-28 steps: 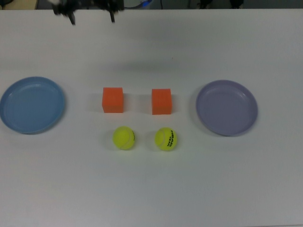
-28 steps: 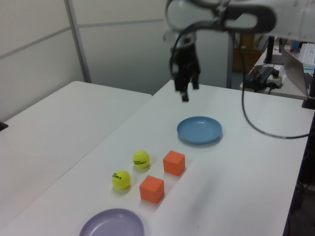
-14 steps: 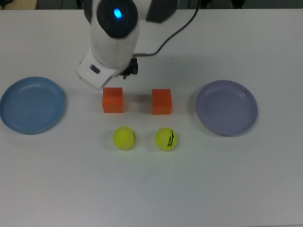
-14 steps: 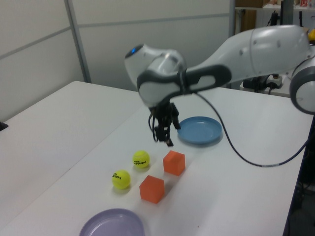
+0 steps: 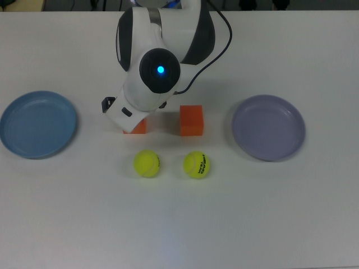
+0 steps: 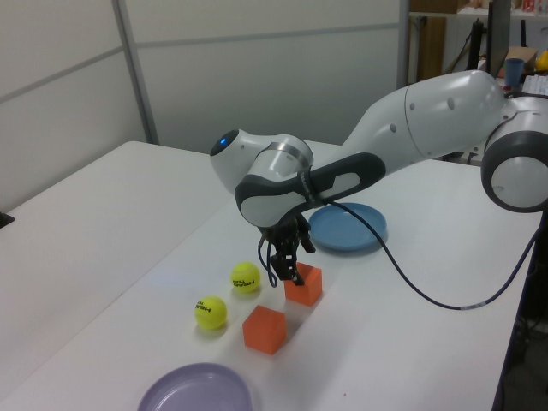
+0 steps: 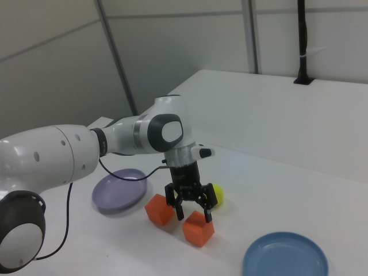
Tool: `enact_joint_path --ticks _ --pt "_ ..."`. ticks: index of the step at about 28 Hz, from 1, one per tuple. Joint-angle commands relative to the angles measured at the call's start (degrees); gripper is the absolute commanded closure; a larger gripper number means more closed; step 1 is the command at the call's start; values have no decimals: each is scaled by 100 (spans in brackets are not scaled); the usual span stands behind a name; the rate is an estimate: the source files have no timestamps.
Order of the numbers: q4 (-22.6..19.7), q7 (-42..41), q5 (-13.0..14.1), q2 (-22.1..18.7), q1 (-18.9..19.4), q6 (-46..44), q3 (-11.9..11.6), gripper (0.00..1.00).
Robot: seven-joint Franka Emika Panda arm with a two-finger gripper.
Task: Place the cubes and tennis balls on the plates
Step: 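Grasp the orange cube and carry it over the blue plate, then lower the cube onto the blue plate and open the gripper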
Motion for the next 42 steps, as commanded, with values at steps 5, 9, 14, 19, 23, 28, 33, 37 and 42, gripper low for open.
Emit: enact_joint_path --ticks 5,9,14,19,23,28,33,37,42 --pt "-123 255 -231 124 134 154 -10 0" --pt "-123 308 -337 204 170 163 -10 3" --pt "-115 343 -372 204 170 277 -10 87" --pt "-36 361 -320 178 187 277 -10 100" --pt "139 369 -285 99 178 242 -53 100" --pt "254 360 -276 -235 64 198 -360 100" --pt "254 291 -293 -218 -67 277 -1002 100" --pt "246 176 -346 -130 -366 312 -1170 100" --pt "211 105 -215 -34 -691 978 -1161 58"
